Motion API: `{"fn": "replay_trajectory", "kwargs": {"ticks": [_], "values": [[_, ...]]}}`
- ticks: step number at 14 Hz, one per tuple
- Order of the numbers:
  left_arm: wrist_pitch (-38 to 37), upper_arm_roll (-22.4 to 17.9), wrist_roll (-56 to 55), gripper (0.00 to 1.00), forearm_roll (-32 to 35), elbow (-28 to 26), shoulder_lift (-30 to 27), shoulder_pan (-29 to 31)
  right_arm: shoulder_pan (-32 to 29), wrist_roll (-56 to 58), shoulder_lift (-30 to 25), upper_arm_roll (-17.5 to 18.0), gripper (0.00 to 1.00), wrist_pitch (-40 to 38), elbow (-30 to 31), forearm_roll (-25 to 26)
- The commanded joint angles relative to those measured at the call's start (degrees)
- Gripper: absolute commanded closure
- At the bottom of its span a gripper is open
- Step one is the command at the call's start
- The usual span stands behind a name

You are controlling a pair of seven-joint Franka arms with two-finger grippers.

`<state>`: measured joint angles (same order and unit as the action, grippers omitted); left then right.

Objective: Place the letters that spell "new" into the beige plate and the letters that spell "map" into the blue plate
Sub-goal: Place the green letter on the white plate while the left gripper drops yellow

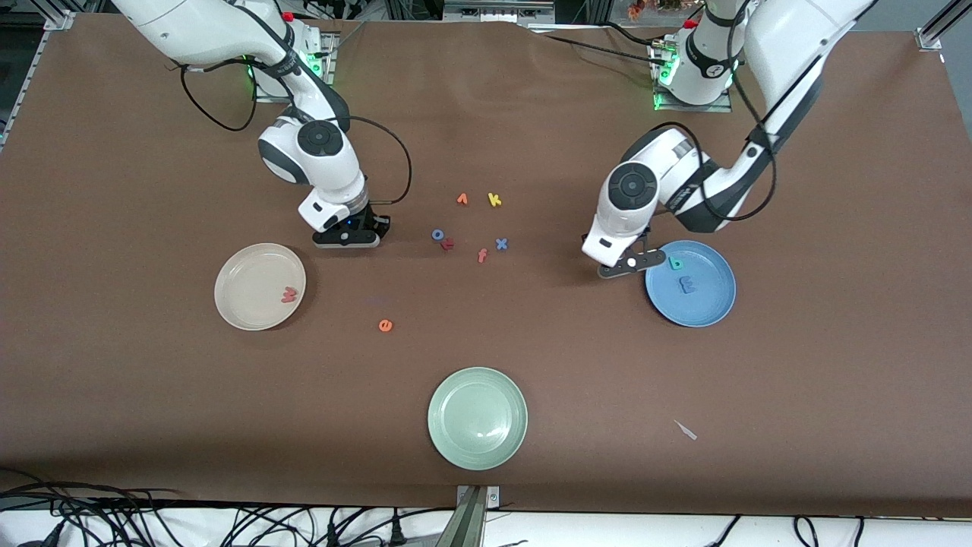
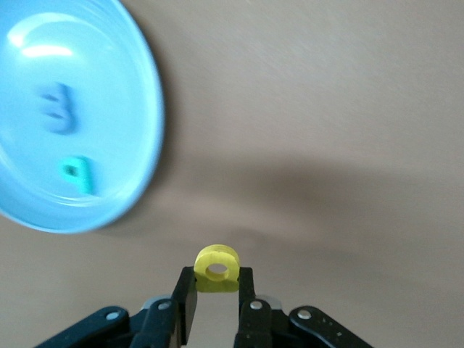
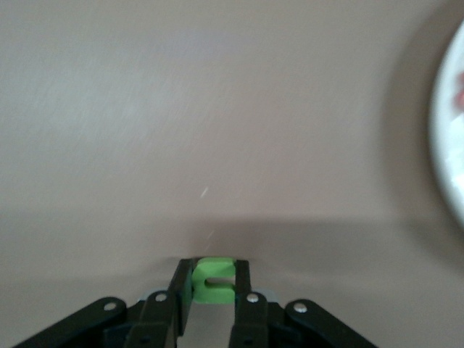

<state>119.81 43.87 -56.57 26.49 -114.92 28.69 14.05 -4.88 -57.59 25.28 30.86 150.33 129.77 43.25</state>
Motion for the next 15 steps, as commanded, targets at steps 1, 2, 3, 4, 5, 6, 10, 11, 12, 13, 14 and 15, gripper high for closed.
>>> {"fn": "replay_trajectory", "kwargs": {"ticks": [1,2,3,4,5,6,10,11,12,13,14,15], "values": [[-6.5,6.4,9.8,0.97,0.7,1.5,-1.0,10.4,-0.2,6.7,0.0,0.3,0.87,-7.7,-6.1,0.8],[-7.2,7.3,13.7,0.96,0.7,1.4,-0.8,13.3,-0.6,10.8,0.0,0.2,0.87,-9.1,-7.5,-0.1],[-7.2,7.2,17.0,0.96,0.7,1.1,-0.6,14.7,-1.9,15.6,0.1,0.1,0.87,-9.7,-8.8,-2.4],[-7.1,7.1,18.7,0.96,0.7,0.9,-0.1,15.7,-3.6,21.7,0.1,0.1,0.87,-9.8,-9.9,-5.4],[-7.1,6.9,19.3,0.96,1.0,1.0,1.0,16.2,-5.3,28.0,0.1,0.1,0.87,-9.8,-10.6,-8.4],[-6.9,6.5,19.5,0.96,1.8,0.8,1.8,17.1,-7.4,33.2,0.0,0.1,0.87,-9.8,-10.9,-10.4],[-6.2,2.3,23.2,0.94,5.3,0.7,5.1,19.0,-13.4,44.1,0.0,0.1,0.85,-9.8,-10.7,-11.2],[-5.7,2.0,23.7,0.93,7.2,0.7,6.5,19.7,-14.6,45.7,0.1,0.1,0.76,-9.7,-10.5,-11.2],[-5.0,2.0,23.7,0.89,8.7,0.6,7.9,20.2,-15.5,46.2,0.2,0.1,0.46,-9.6,-10.3,-11.3],[-5.0,2.0,23.7,0.58,9.5,0.7,8.7,20.3,-15.6,46.2,0.2,0.1,0.31,-9.6,-10.2,-11.6],[-5.0,2.1,23.6,0.01,9.7,0.7,8.7,20.6,-15.6,46.2,0.1,0.1,0.17,-9.7,-10.2,-12.6],[-5.9,2.5,23.6,0.00,9.5,0.8,8.0,20.8,-15.6,46.3,0.1,0.1,0.15,-9.8,-10.2,-13.8]]}}
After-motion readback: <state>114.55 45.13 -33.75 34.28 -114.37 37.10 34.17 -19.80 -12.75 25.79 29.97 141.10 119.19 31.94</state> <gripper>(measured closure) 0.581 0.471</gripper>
